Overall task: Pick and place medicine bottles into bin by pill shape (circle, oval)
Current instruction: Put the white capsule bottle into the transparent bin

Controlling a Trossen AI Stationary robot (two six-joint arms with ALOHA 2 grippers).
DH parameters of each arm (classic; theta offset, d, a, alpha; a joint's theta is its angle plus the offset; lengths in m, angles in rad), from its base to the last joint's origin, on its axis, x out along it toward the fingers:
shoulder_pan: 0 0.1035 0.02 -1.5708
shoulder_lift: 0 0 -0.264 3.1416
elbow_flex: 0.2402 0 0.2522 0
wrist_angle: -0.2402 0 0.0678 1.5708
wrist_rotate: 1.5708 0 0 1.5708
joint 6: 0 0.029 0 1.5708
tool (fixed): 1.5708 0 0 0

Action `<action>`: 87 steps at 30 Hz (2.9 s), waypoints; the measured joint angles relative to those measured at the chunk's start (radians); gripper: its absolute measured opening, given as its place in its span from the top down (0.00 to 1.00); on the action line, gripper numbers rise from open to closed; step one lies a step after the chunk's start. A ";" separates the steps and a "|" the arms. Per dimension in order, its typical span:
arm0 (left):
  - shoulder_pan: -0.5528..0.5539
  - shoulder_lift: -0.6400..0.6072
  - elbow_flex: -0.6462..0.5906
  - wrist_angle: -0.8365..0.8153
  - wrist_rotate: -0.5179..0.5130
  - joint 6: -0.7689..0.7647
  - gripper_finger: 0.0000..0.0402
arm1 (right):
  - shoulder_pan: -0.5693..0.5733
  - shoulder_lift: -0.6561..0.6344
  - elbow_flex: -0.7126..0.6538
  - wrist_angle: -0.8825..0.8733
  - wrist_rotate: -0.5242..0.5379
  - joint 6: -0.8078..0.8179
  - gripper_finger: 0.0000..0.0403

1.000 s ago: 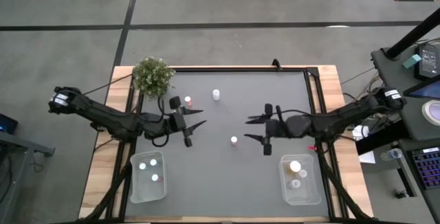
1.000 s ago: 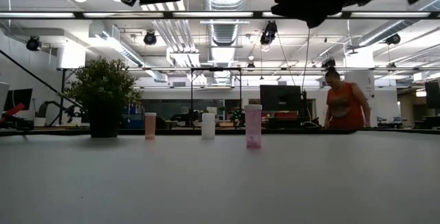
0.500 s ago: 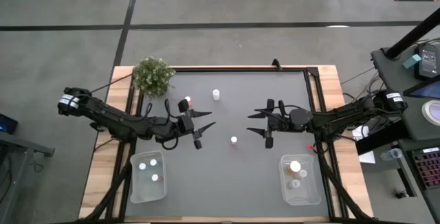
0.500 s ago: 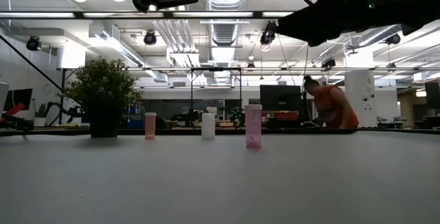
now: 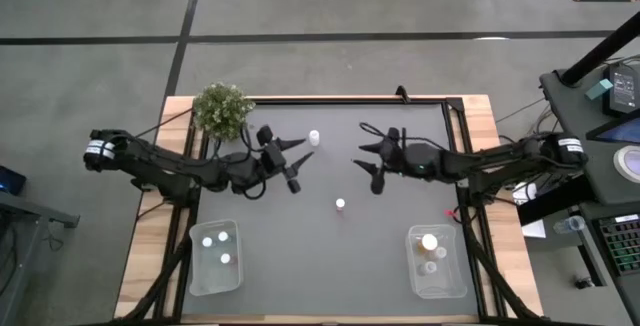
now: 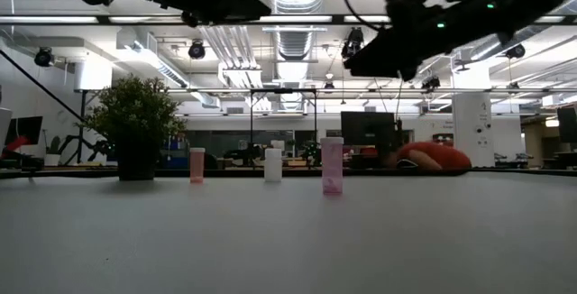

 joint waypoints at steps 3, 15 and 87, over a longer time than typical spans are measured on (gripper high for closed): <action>0.034 -0.013 -0.011 -0.009 0.002 0.044 0.60 | -0.029 0.071 0.095 -0.070 0.000 0.000 0.50; 0.078 -0.150 -0.032 -0.106 0.007 0.254 0.60 | -0.170 0.449 0.643 -0.581 -0.009 0.124 0.50; 0.071 -0.375 -0.111 -0.255 -0.006 0.236 0.60 | -0.157 0.873 1.238 -1.155 0.000 0.365 0.67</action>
